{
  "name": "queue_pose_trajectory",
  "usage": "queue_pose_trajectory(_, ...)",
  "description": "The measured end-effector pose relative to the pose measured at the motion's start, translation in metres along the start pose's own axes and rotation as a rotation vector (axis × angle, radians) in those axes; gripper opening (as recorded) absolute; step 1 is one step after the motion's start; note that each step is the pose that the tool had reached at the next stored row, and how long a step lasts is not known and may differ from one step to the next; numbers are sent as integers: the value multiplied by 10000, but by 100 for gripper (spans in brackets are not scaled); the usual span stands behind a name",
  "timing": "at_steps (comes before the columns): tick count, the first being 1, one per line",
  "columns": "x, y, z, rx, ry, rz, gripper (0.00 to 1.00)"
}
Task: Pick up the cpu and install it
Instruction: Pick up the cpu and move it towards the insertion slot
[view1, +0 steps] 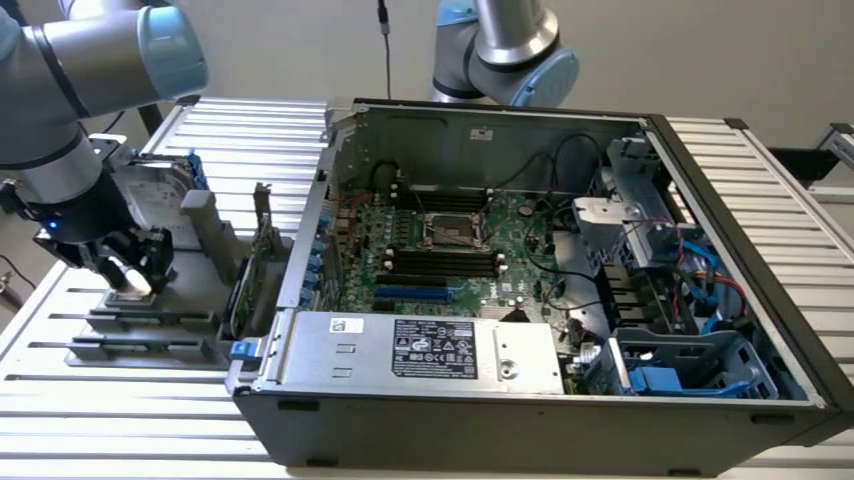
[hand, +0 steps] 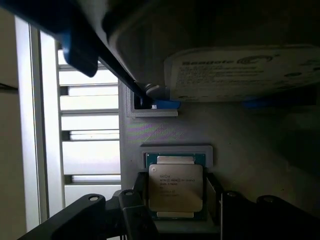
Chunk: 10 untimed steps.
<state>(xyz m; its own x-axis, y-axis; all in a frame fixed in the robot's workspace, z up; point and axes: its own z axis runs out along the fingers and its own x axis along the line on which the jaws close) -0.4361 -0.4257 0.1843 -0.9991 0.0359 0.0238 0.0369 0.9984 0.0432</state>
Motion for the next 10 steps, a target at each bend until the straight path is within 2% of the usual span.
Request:
queue_pose_trajectory(6, 0, 0, -4, 1, 30, 1, 55)
queue_pose_trajectory(10, 1, 3, -63, 1, 35, 2, 55)
